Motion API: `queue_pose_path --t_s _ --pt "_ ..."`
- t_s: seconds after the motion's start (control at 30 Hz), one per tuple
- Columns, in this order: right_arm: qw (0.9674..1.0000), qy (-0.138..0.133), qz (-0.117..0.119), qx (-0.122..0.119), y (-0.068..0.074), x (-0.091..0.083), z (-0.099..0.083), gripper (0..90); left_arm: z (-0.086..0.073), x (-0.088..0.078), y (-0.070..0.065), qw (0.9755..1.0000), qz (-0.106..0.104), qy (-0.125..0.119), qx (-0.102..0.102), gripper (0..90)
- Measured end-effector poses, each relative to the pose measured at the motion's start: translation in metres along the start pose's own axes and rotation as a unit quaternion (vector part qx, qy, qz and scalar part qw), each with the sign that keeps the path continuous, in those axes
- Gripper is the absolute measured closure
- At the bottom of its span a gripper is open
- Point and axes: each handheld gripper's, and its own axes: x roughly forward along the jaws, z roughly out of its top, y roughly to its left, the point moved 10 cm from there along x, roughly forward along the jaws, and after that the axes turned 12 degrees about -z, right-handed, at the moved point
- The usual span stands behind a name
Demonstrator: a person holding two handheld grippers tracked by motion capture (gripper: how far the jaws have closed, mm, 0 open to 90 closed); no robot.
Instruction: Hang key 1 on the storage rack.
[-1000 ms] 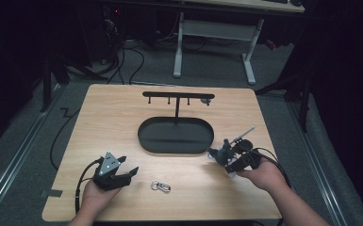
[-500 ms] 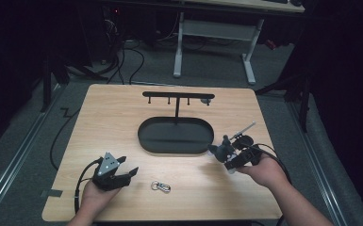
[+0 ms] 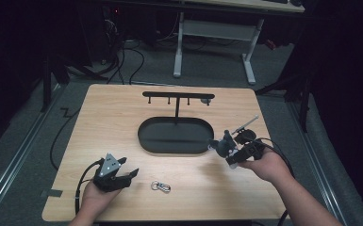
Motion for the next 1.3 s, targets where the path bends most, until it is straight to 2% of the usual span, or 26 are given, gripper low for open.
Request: queue_pose_path --t_s 0.2,0.27,0.57,1.3 --pt "1.0000 0.002 -0.005 0.003 -0.003 -0.009 0.005 46.0 0.000 -0.001 0.000 1.0000 -0.001 -0.002 -0.001 35.9" --pt "1.0000 -0.001 -0.006 -0.004 -0.004 -0.011 0.008 46.0 0.000 -0.001 0.000 1.0000 -0.002 -0.002 0.000 35.9" --pt "0.9999 -0.004 -0.008 -0.006 -0.006 -0.023 0.025 46.0 0.000 0.000 -0.001 1.0000 -0.005 -0.001 0.001 35.8" --pt "0.9994 -0.026 -0.023 0.004 -0.021 -0.050 0.066 46.0 -0.002 0.001 -0.002 0.9999 -0.011 0.007 0.004 35.8"
